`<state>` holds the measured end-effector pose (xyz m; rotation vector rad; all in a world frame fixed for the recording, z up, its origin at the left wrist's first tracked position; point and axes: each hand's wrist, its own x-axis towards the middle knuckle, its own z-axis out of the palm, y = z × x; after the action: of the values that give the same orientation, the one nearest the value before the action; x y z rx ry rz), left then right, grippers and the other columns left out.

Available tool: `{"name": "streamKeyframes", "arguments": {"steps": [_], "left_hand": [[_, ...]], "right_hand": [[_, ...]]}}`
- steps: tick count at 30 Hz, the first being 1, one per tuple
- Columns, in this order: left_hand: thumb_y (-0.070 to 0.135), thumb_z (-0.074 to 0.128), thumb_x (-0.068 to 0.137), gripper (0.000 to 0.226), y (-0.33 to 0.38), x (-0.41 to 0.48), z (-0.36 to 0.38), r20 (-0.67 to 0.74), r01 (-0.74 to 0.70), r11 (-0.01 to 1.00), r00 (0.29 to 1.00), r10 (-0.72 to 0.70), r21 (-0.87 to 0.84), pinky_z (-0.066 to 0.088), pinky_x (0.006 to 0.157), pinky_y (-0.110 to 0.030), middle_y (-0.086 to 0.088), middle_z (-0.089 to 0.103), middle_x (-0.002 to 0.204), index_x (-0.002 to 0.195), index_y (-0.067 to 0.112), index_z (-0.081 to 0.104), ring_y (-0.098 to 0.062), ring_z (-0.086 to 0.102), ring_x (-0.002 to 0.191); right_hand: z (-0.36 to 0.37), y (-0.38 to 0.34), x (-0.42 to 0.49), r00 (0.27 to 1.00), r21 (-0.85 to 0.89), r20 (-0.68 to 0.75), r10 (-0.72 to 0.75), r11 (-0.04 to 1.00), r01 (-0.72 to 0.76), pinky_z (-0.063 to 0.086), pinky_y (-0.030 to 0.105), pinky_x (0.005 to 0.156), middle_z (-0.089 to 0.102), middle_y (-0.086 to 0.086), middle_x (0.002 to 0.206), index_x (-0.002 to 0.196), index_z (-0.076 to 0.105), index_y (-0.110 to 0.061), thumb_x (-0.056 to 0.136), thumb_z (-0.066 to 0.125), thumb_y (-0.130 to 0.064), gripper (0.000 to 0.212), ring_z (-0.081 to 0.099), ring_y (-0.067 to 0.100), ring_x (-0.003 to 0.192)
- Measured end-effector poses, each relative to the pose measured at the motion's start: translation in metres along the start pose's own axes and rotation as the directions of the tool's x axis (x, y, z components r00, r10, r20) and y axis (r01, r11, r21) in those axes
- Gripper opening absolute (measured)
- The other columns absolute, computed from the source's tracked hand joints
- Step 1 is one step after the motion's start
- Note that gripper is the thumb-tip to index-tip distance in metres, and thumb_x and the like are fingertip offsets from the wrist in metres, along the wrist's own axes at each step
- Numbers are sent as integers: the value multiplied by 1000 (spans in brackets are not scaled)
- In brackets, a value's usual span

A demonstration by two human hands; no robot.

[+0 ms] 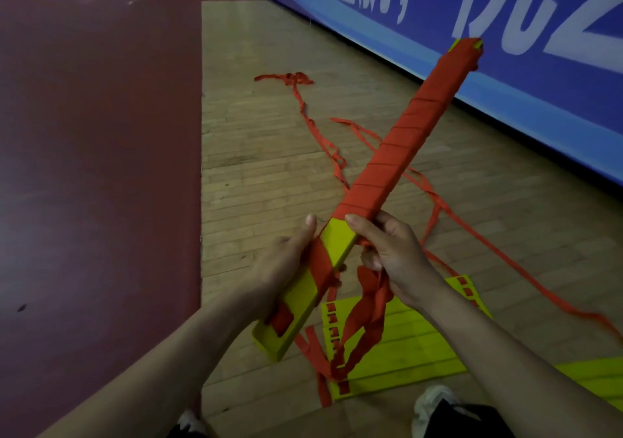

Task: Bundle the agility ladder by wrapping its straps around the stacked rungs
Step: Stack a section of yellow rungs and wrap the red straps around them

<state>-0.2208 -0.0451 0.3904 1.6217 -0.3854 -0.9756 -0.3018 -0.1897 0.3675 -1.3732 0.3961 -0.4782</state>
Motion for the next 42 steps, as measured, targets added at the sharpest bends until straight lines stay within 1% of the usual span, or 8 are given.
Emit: {"name": "streamKeyframes", "arguments": {"steps": [4, 9, 15, 21, 27, 32, 37, 42], "left_hand": [[25, 67, 80, 41, 1, -9, -4, 279, -44, 999, 959, 51, -30, 53, 55, -31, -14, 67, 81, 119, 15, 59, -25, 61, 63], [10, 72, 81, 26, -1, -2, -8, 233, -90, 996, 968, 90, -13, 46, 47, -26, -11, 61, 70, 105, 9, 63, -23, 54, 52], [3, 71, 81, 33, 1, 2, -25, 214, -193, 977, 962, 169, 95, 45, 46, -28, -16, 60, 71, 111, -2, 58, -25, 52, 52], [2, 71, 80, 37, 6, 0, -28, 304, -256, 960, 929, 211, 114, 46, 49, -31, -16, 60, 70, 114, 12, 62, -26, 53, 54], [1, 71, 81, 50, 9, 1, -23, 305, -305, 948, 915, 265, 94, 46, 48, -29, -16, 59, 68, 126, 18, 56, -25, 53, 51], [-1, 69, 81, 58, 7, 2, -23, 302, -285, 958, 916, 264, 29, 46, 48, -30, -16, 59, 69, 128, 26, 50, -24, 54, 49], [4, 73, 78, 52, 0, 5, -27, 363, -265, 962, 892, 270, -63, 47, 47, -28, -14, 59, 70, 124, 27, 61, -24, 54, 49], [4, 70, 76, 52, 4, 5, -29, 307, -278, 960, 912, 272, -27, 46, 47, -28, -11, 63, 74, 123, 23, 60, -22, 53, 49]], "right_hand": [[-5, -4, -2, 1000, -11, 11, -11, 1000, 11, 29, 15, 35, 56, 2, 67, 86, 65, -12, 89, 63, -19, 8, 43, 3, 43], [-11, -13, -1, 984, -144, 108, 143, 981, -127, 38, 16, 40, 63, 0, 59, 85, 66, -14, 79, 61, -40, 27, 50, 8, 42], [-29, -14, -1, 902, -280, 274, 333, 925, -256, 49, 24, 67, 73, -2, 77, 92, 65, -14, 92, 57, -12, 9, 65, 8, 71], [-22, -11, -3, 936, -320, 253, 246, 934, -159, 42, 18, 56, 61, -5, 69, 90, 64, -11, 82, 69, -5, 11, 56, 6, 64], [-21, -16, -9, 878, -270, 376, 296, 941, -202, 39, 18, 50, 63, -1, 68, 92, 60, -11, 70, 69, -28, 29, 54, 7, 58], [-20, -9, -10, 865, -257, 353, 357, 926, -277, 38, 28, 59, 66, 3, 72, 80, 66, -17, 73, 77, -26, 16, 55, 16, 66], [-12, -4, -9, 831, -194, 345, 435, 900, -391, 46, 23, 62, 70, 1, 74, 78, 62, -11, 88, 58, -16, 13, 63, 15, 74], [-12, 3, 5, 929, -112, 80, 360, 930, -351, 43, 20, 65, 68, -4, 73, 83, 67, -14, 90, 59, -13, 11, 60, 9, 70]]}}
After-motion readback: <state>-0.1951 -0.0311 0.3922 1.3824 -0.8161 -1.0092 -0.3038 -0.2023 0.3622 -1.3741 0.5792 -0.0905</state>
